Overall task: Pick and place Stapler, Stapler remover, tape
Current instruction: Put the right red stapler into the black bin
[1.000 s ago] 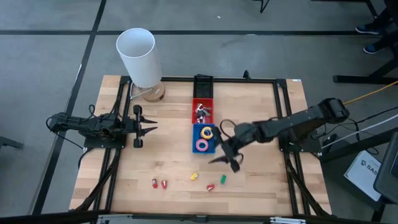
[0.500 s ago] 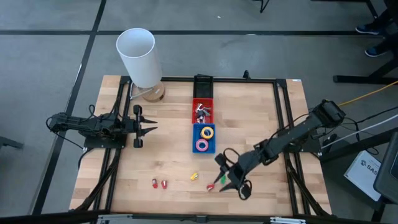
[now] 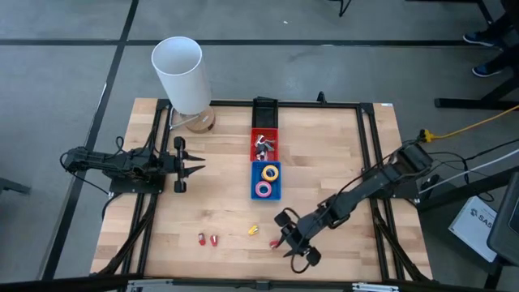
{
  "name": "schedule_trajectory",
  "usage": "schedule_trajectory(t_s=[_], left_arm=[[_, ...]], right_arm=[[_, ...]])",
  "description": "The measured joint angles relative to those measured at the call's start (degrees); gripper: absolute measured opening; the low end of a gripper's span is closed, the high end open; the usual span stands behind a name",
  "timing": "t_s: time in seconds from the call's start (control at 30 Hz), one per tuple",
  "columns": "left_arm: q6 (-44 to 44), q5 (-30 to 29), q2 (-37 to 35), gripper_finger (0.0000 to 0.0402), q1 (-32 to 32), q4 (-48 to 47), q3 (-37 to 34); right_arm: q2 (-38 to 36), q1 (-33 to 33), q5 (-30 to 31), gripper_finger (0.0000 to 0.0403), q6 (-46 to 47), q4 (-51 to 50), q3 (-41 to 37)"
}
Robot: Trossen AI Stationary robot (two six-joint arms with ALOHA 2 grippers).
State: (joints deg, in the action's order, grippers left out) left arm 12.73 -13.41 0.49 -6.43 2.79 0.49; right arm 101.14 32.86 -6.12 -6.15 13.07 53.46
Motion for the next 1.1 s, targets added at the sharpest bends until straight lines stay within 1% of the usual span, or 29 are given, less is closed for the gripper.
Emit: schedule_trajectory(t_s=[0.2, 0.33, 0.43, 0.53, 0.67, 0.77, 0.87, 1.0, 1.1], left_arm=[[0.00, 0.00, 0.00, 0.0095, 0.01, 0.00, 0.00], [0.00, 0.00, 0.00, 0.0094, 0.01, 0.00, 0.00], [0.00, 0.00, 0.00, 0.0092, 0.01, 0.00, 0.00], [0.00, 0.00, 0.00, 0.0091, 0.01, 0.00, 0.00], [0.00, 0.00, 0.00, 0.0092, 0.01, 0.00, 0.00], [0.00, -0.01, 0.00, 0.0093, -0.01, 0.00, 0.00], [0.00, -0.01, 0.00, 0.0091, 0.00, 0.00, 0.00], [0.00, 0.00, 0.00, 0.0092, 0.00, 0.00, 0.00], [0.00, 0.00, 0.00, 0.0094, 0.00, 0.00, 0.00]], right_arm=[[6.26, -0.02, 4.78, 0.0173, 0.17, 0.23, 4.10], [9.61, -0.18, 5.08, 0.0173, 1.62, -0.23, 5.35], [10.74, -0.17, 5.17, 0.0173, 8.44, -1.33, 5.50], [10.81, -0.14, 7.30, 0.0173, 12.96, -1.30, 5.65], [9.75, 0.08, 7.69, 0.0180, 10.70, -4.98, 7.65], [9.69, 0.09, 7.64, 0.0202, 8.86, -10.98, 10.24], [9.69, 0.09, 7.68, 0.0238, 8.72, -15.36, 12.48], [9.69, 0.09, 10.33, 0.0297, 8.79, -16.97, 12.76], [9.79, 0.08, 11.06, 0.0330, 8.68, -17.24, 12.78]])
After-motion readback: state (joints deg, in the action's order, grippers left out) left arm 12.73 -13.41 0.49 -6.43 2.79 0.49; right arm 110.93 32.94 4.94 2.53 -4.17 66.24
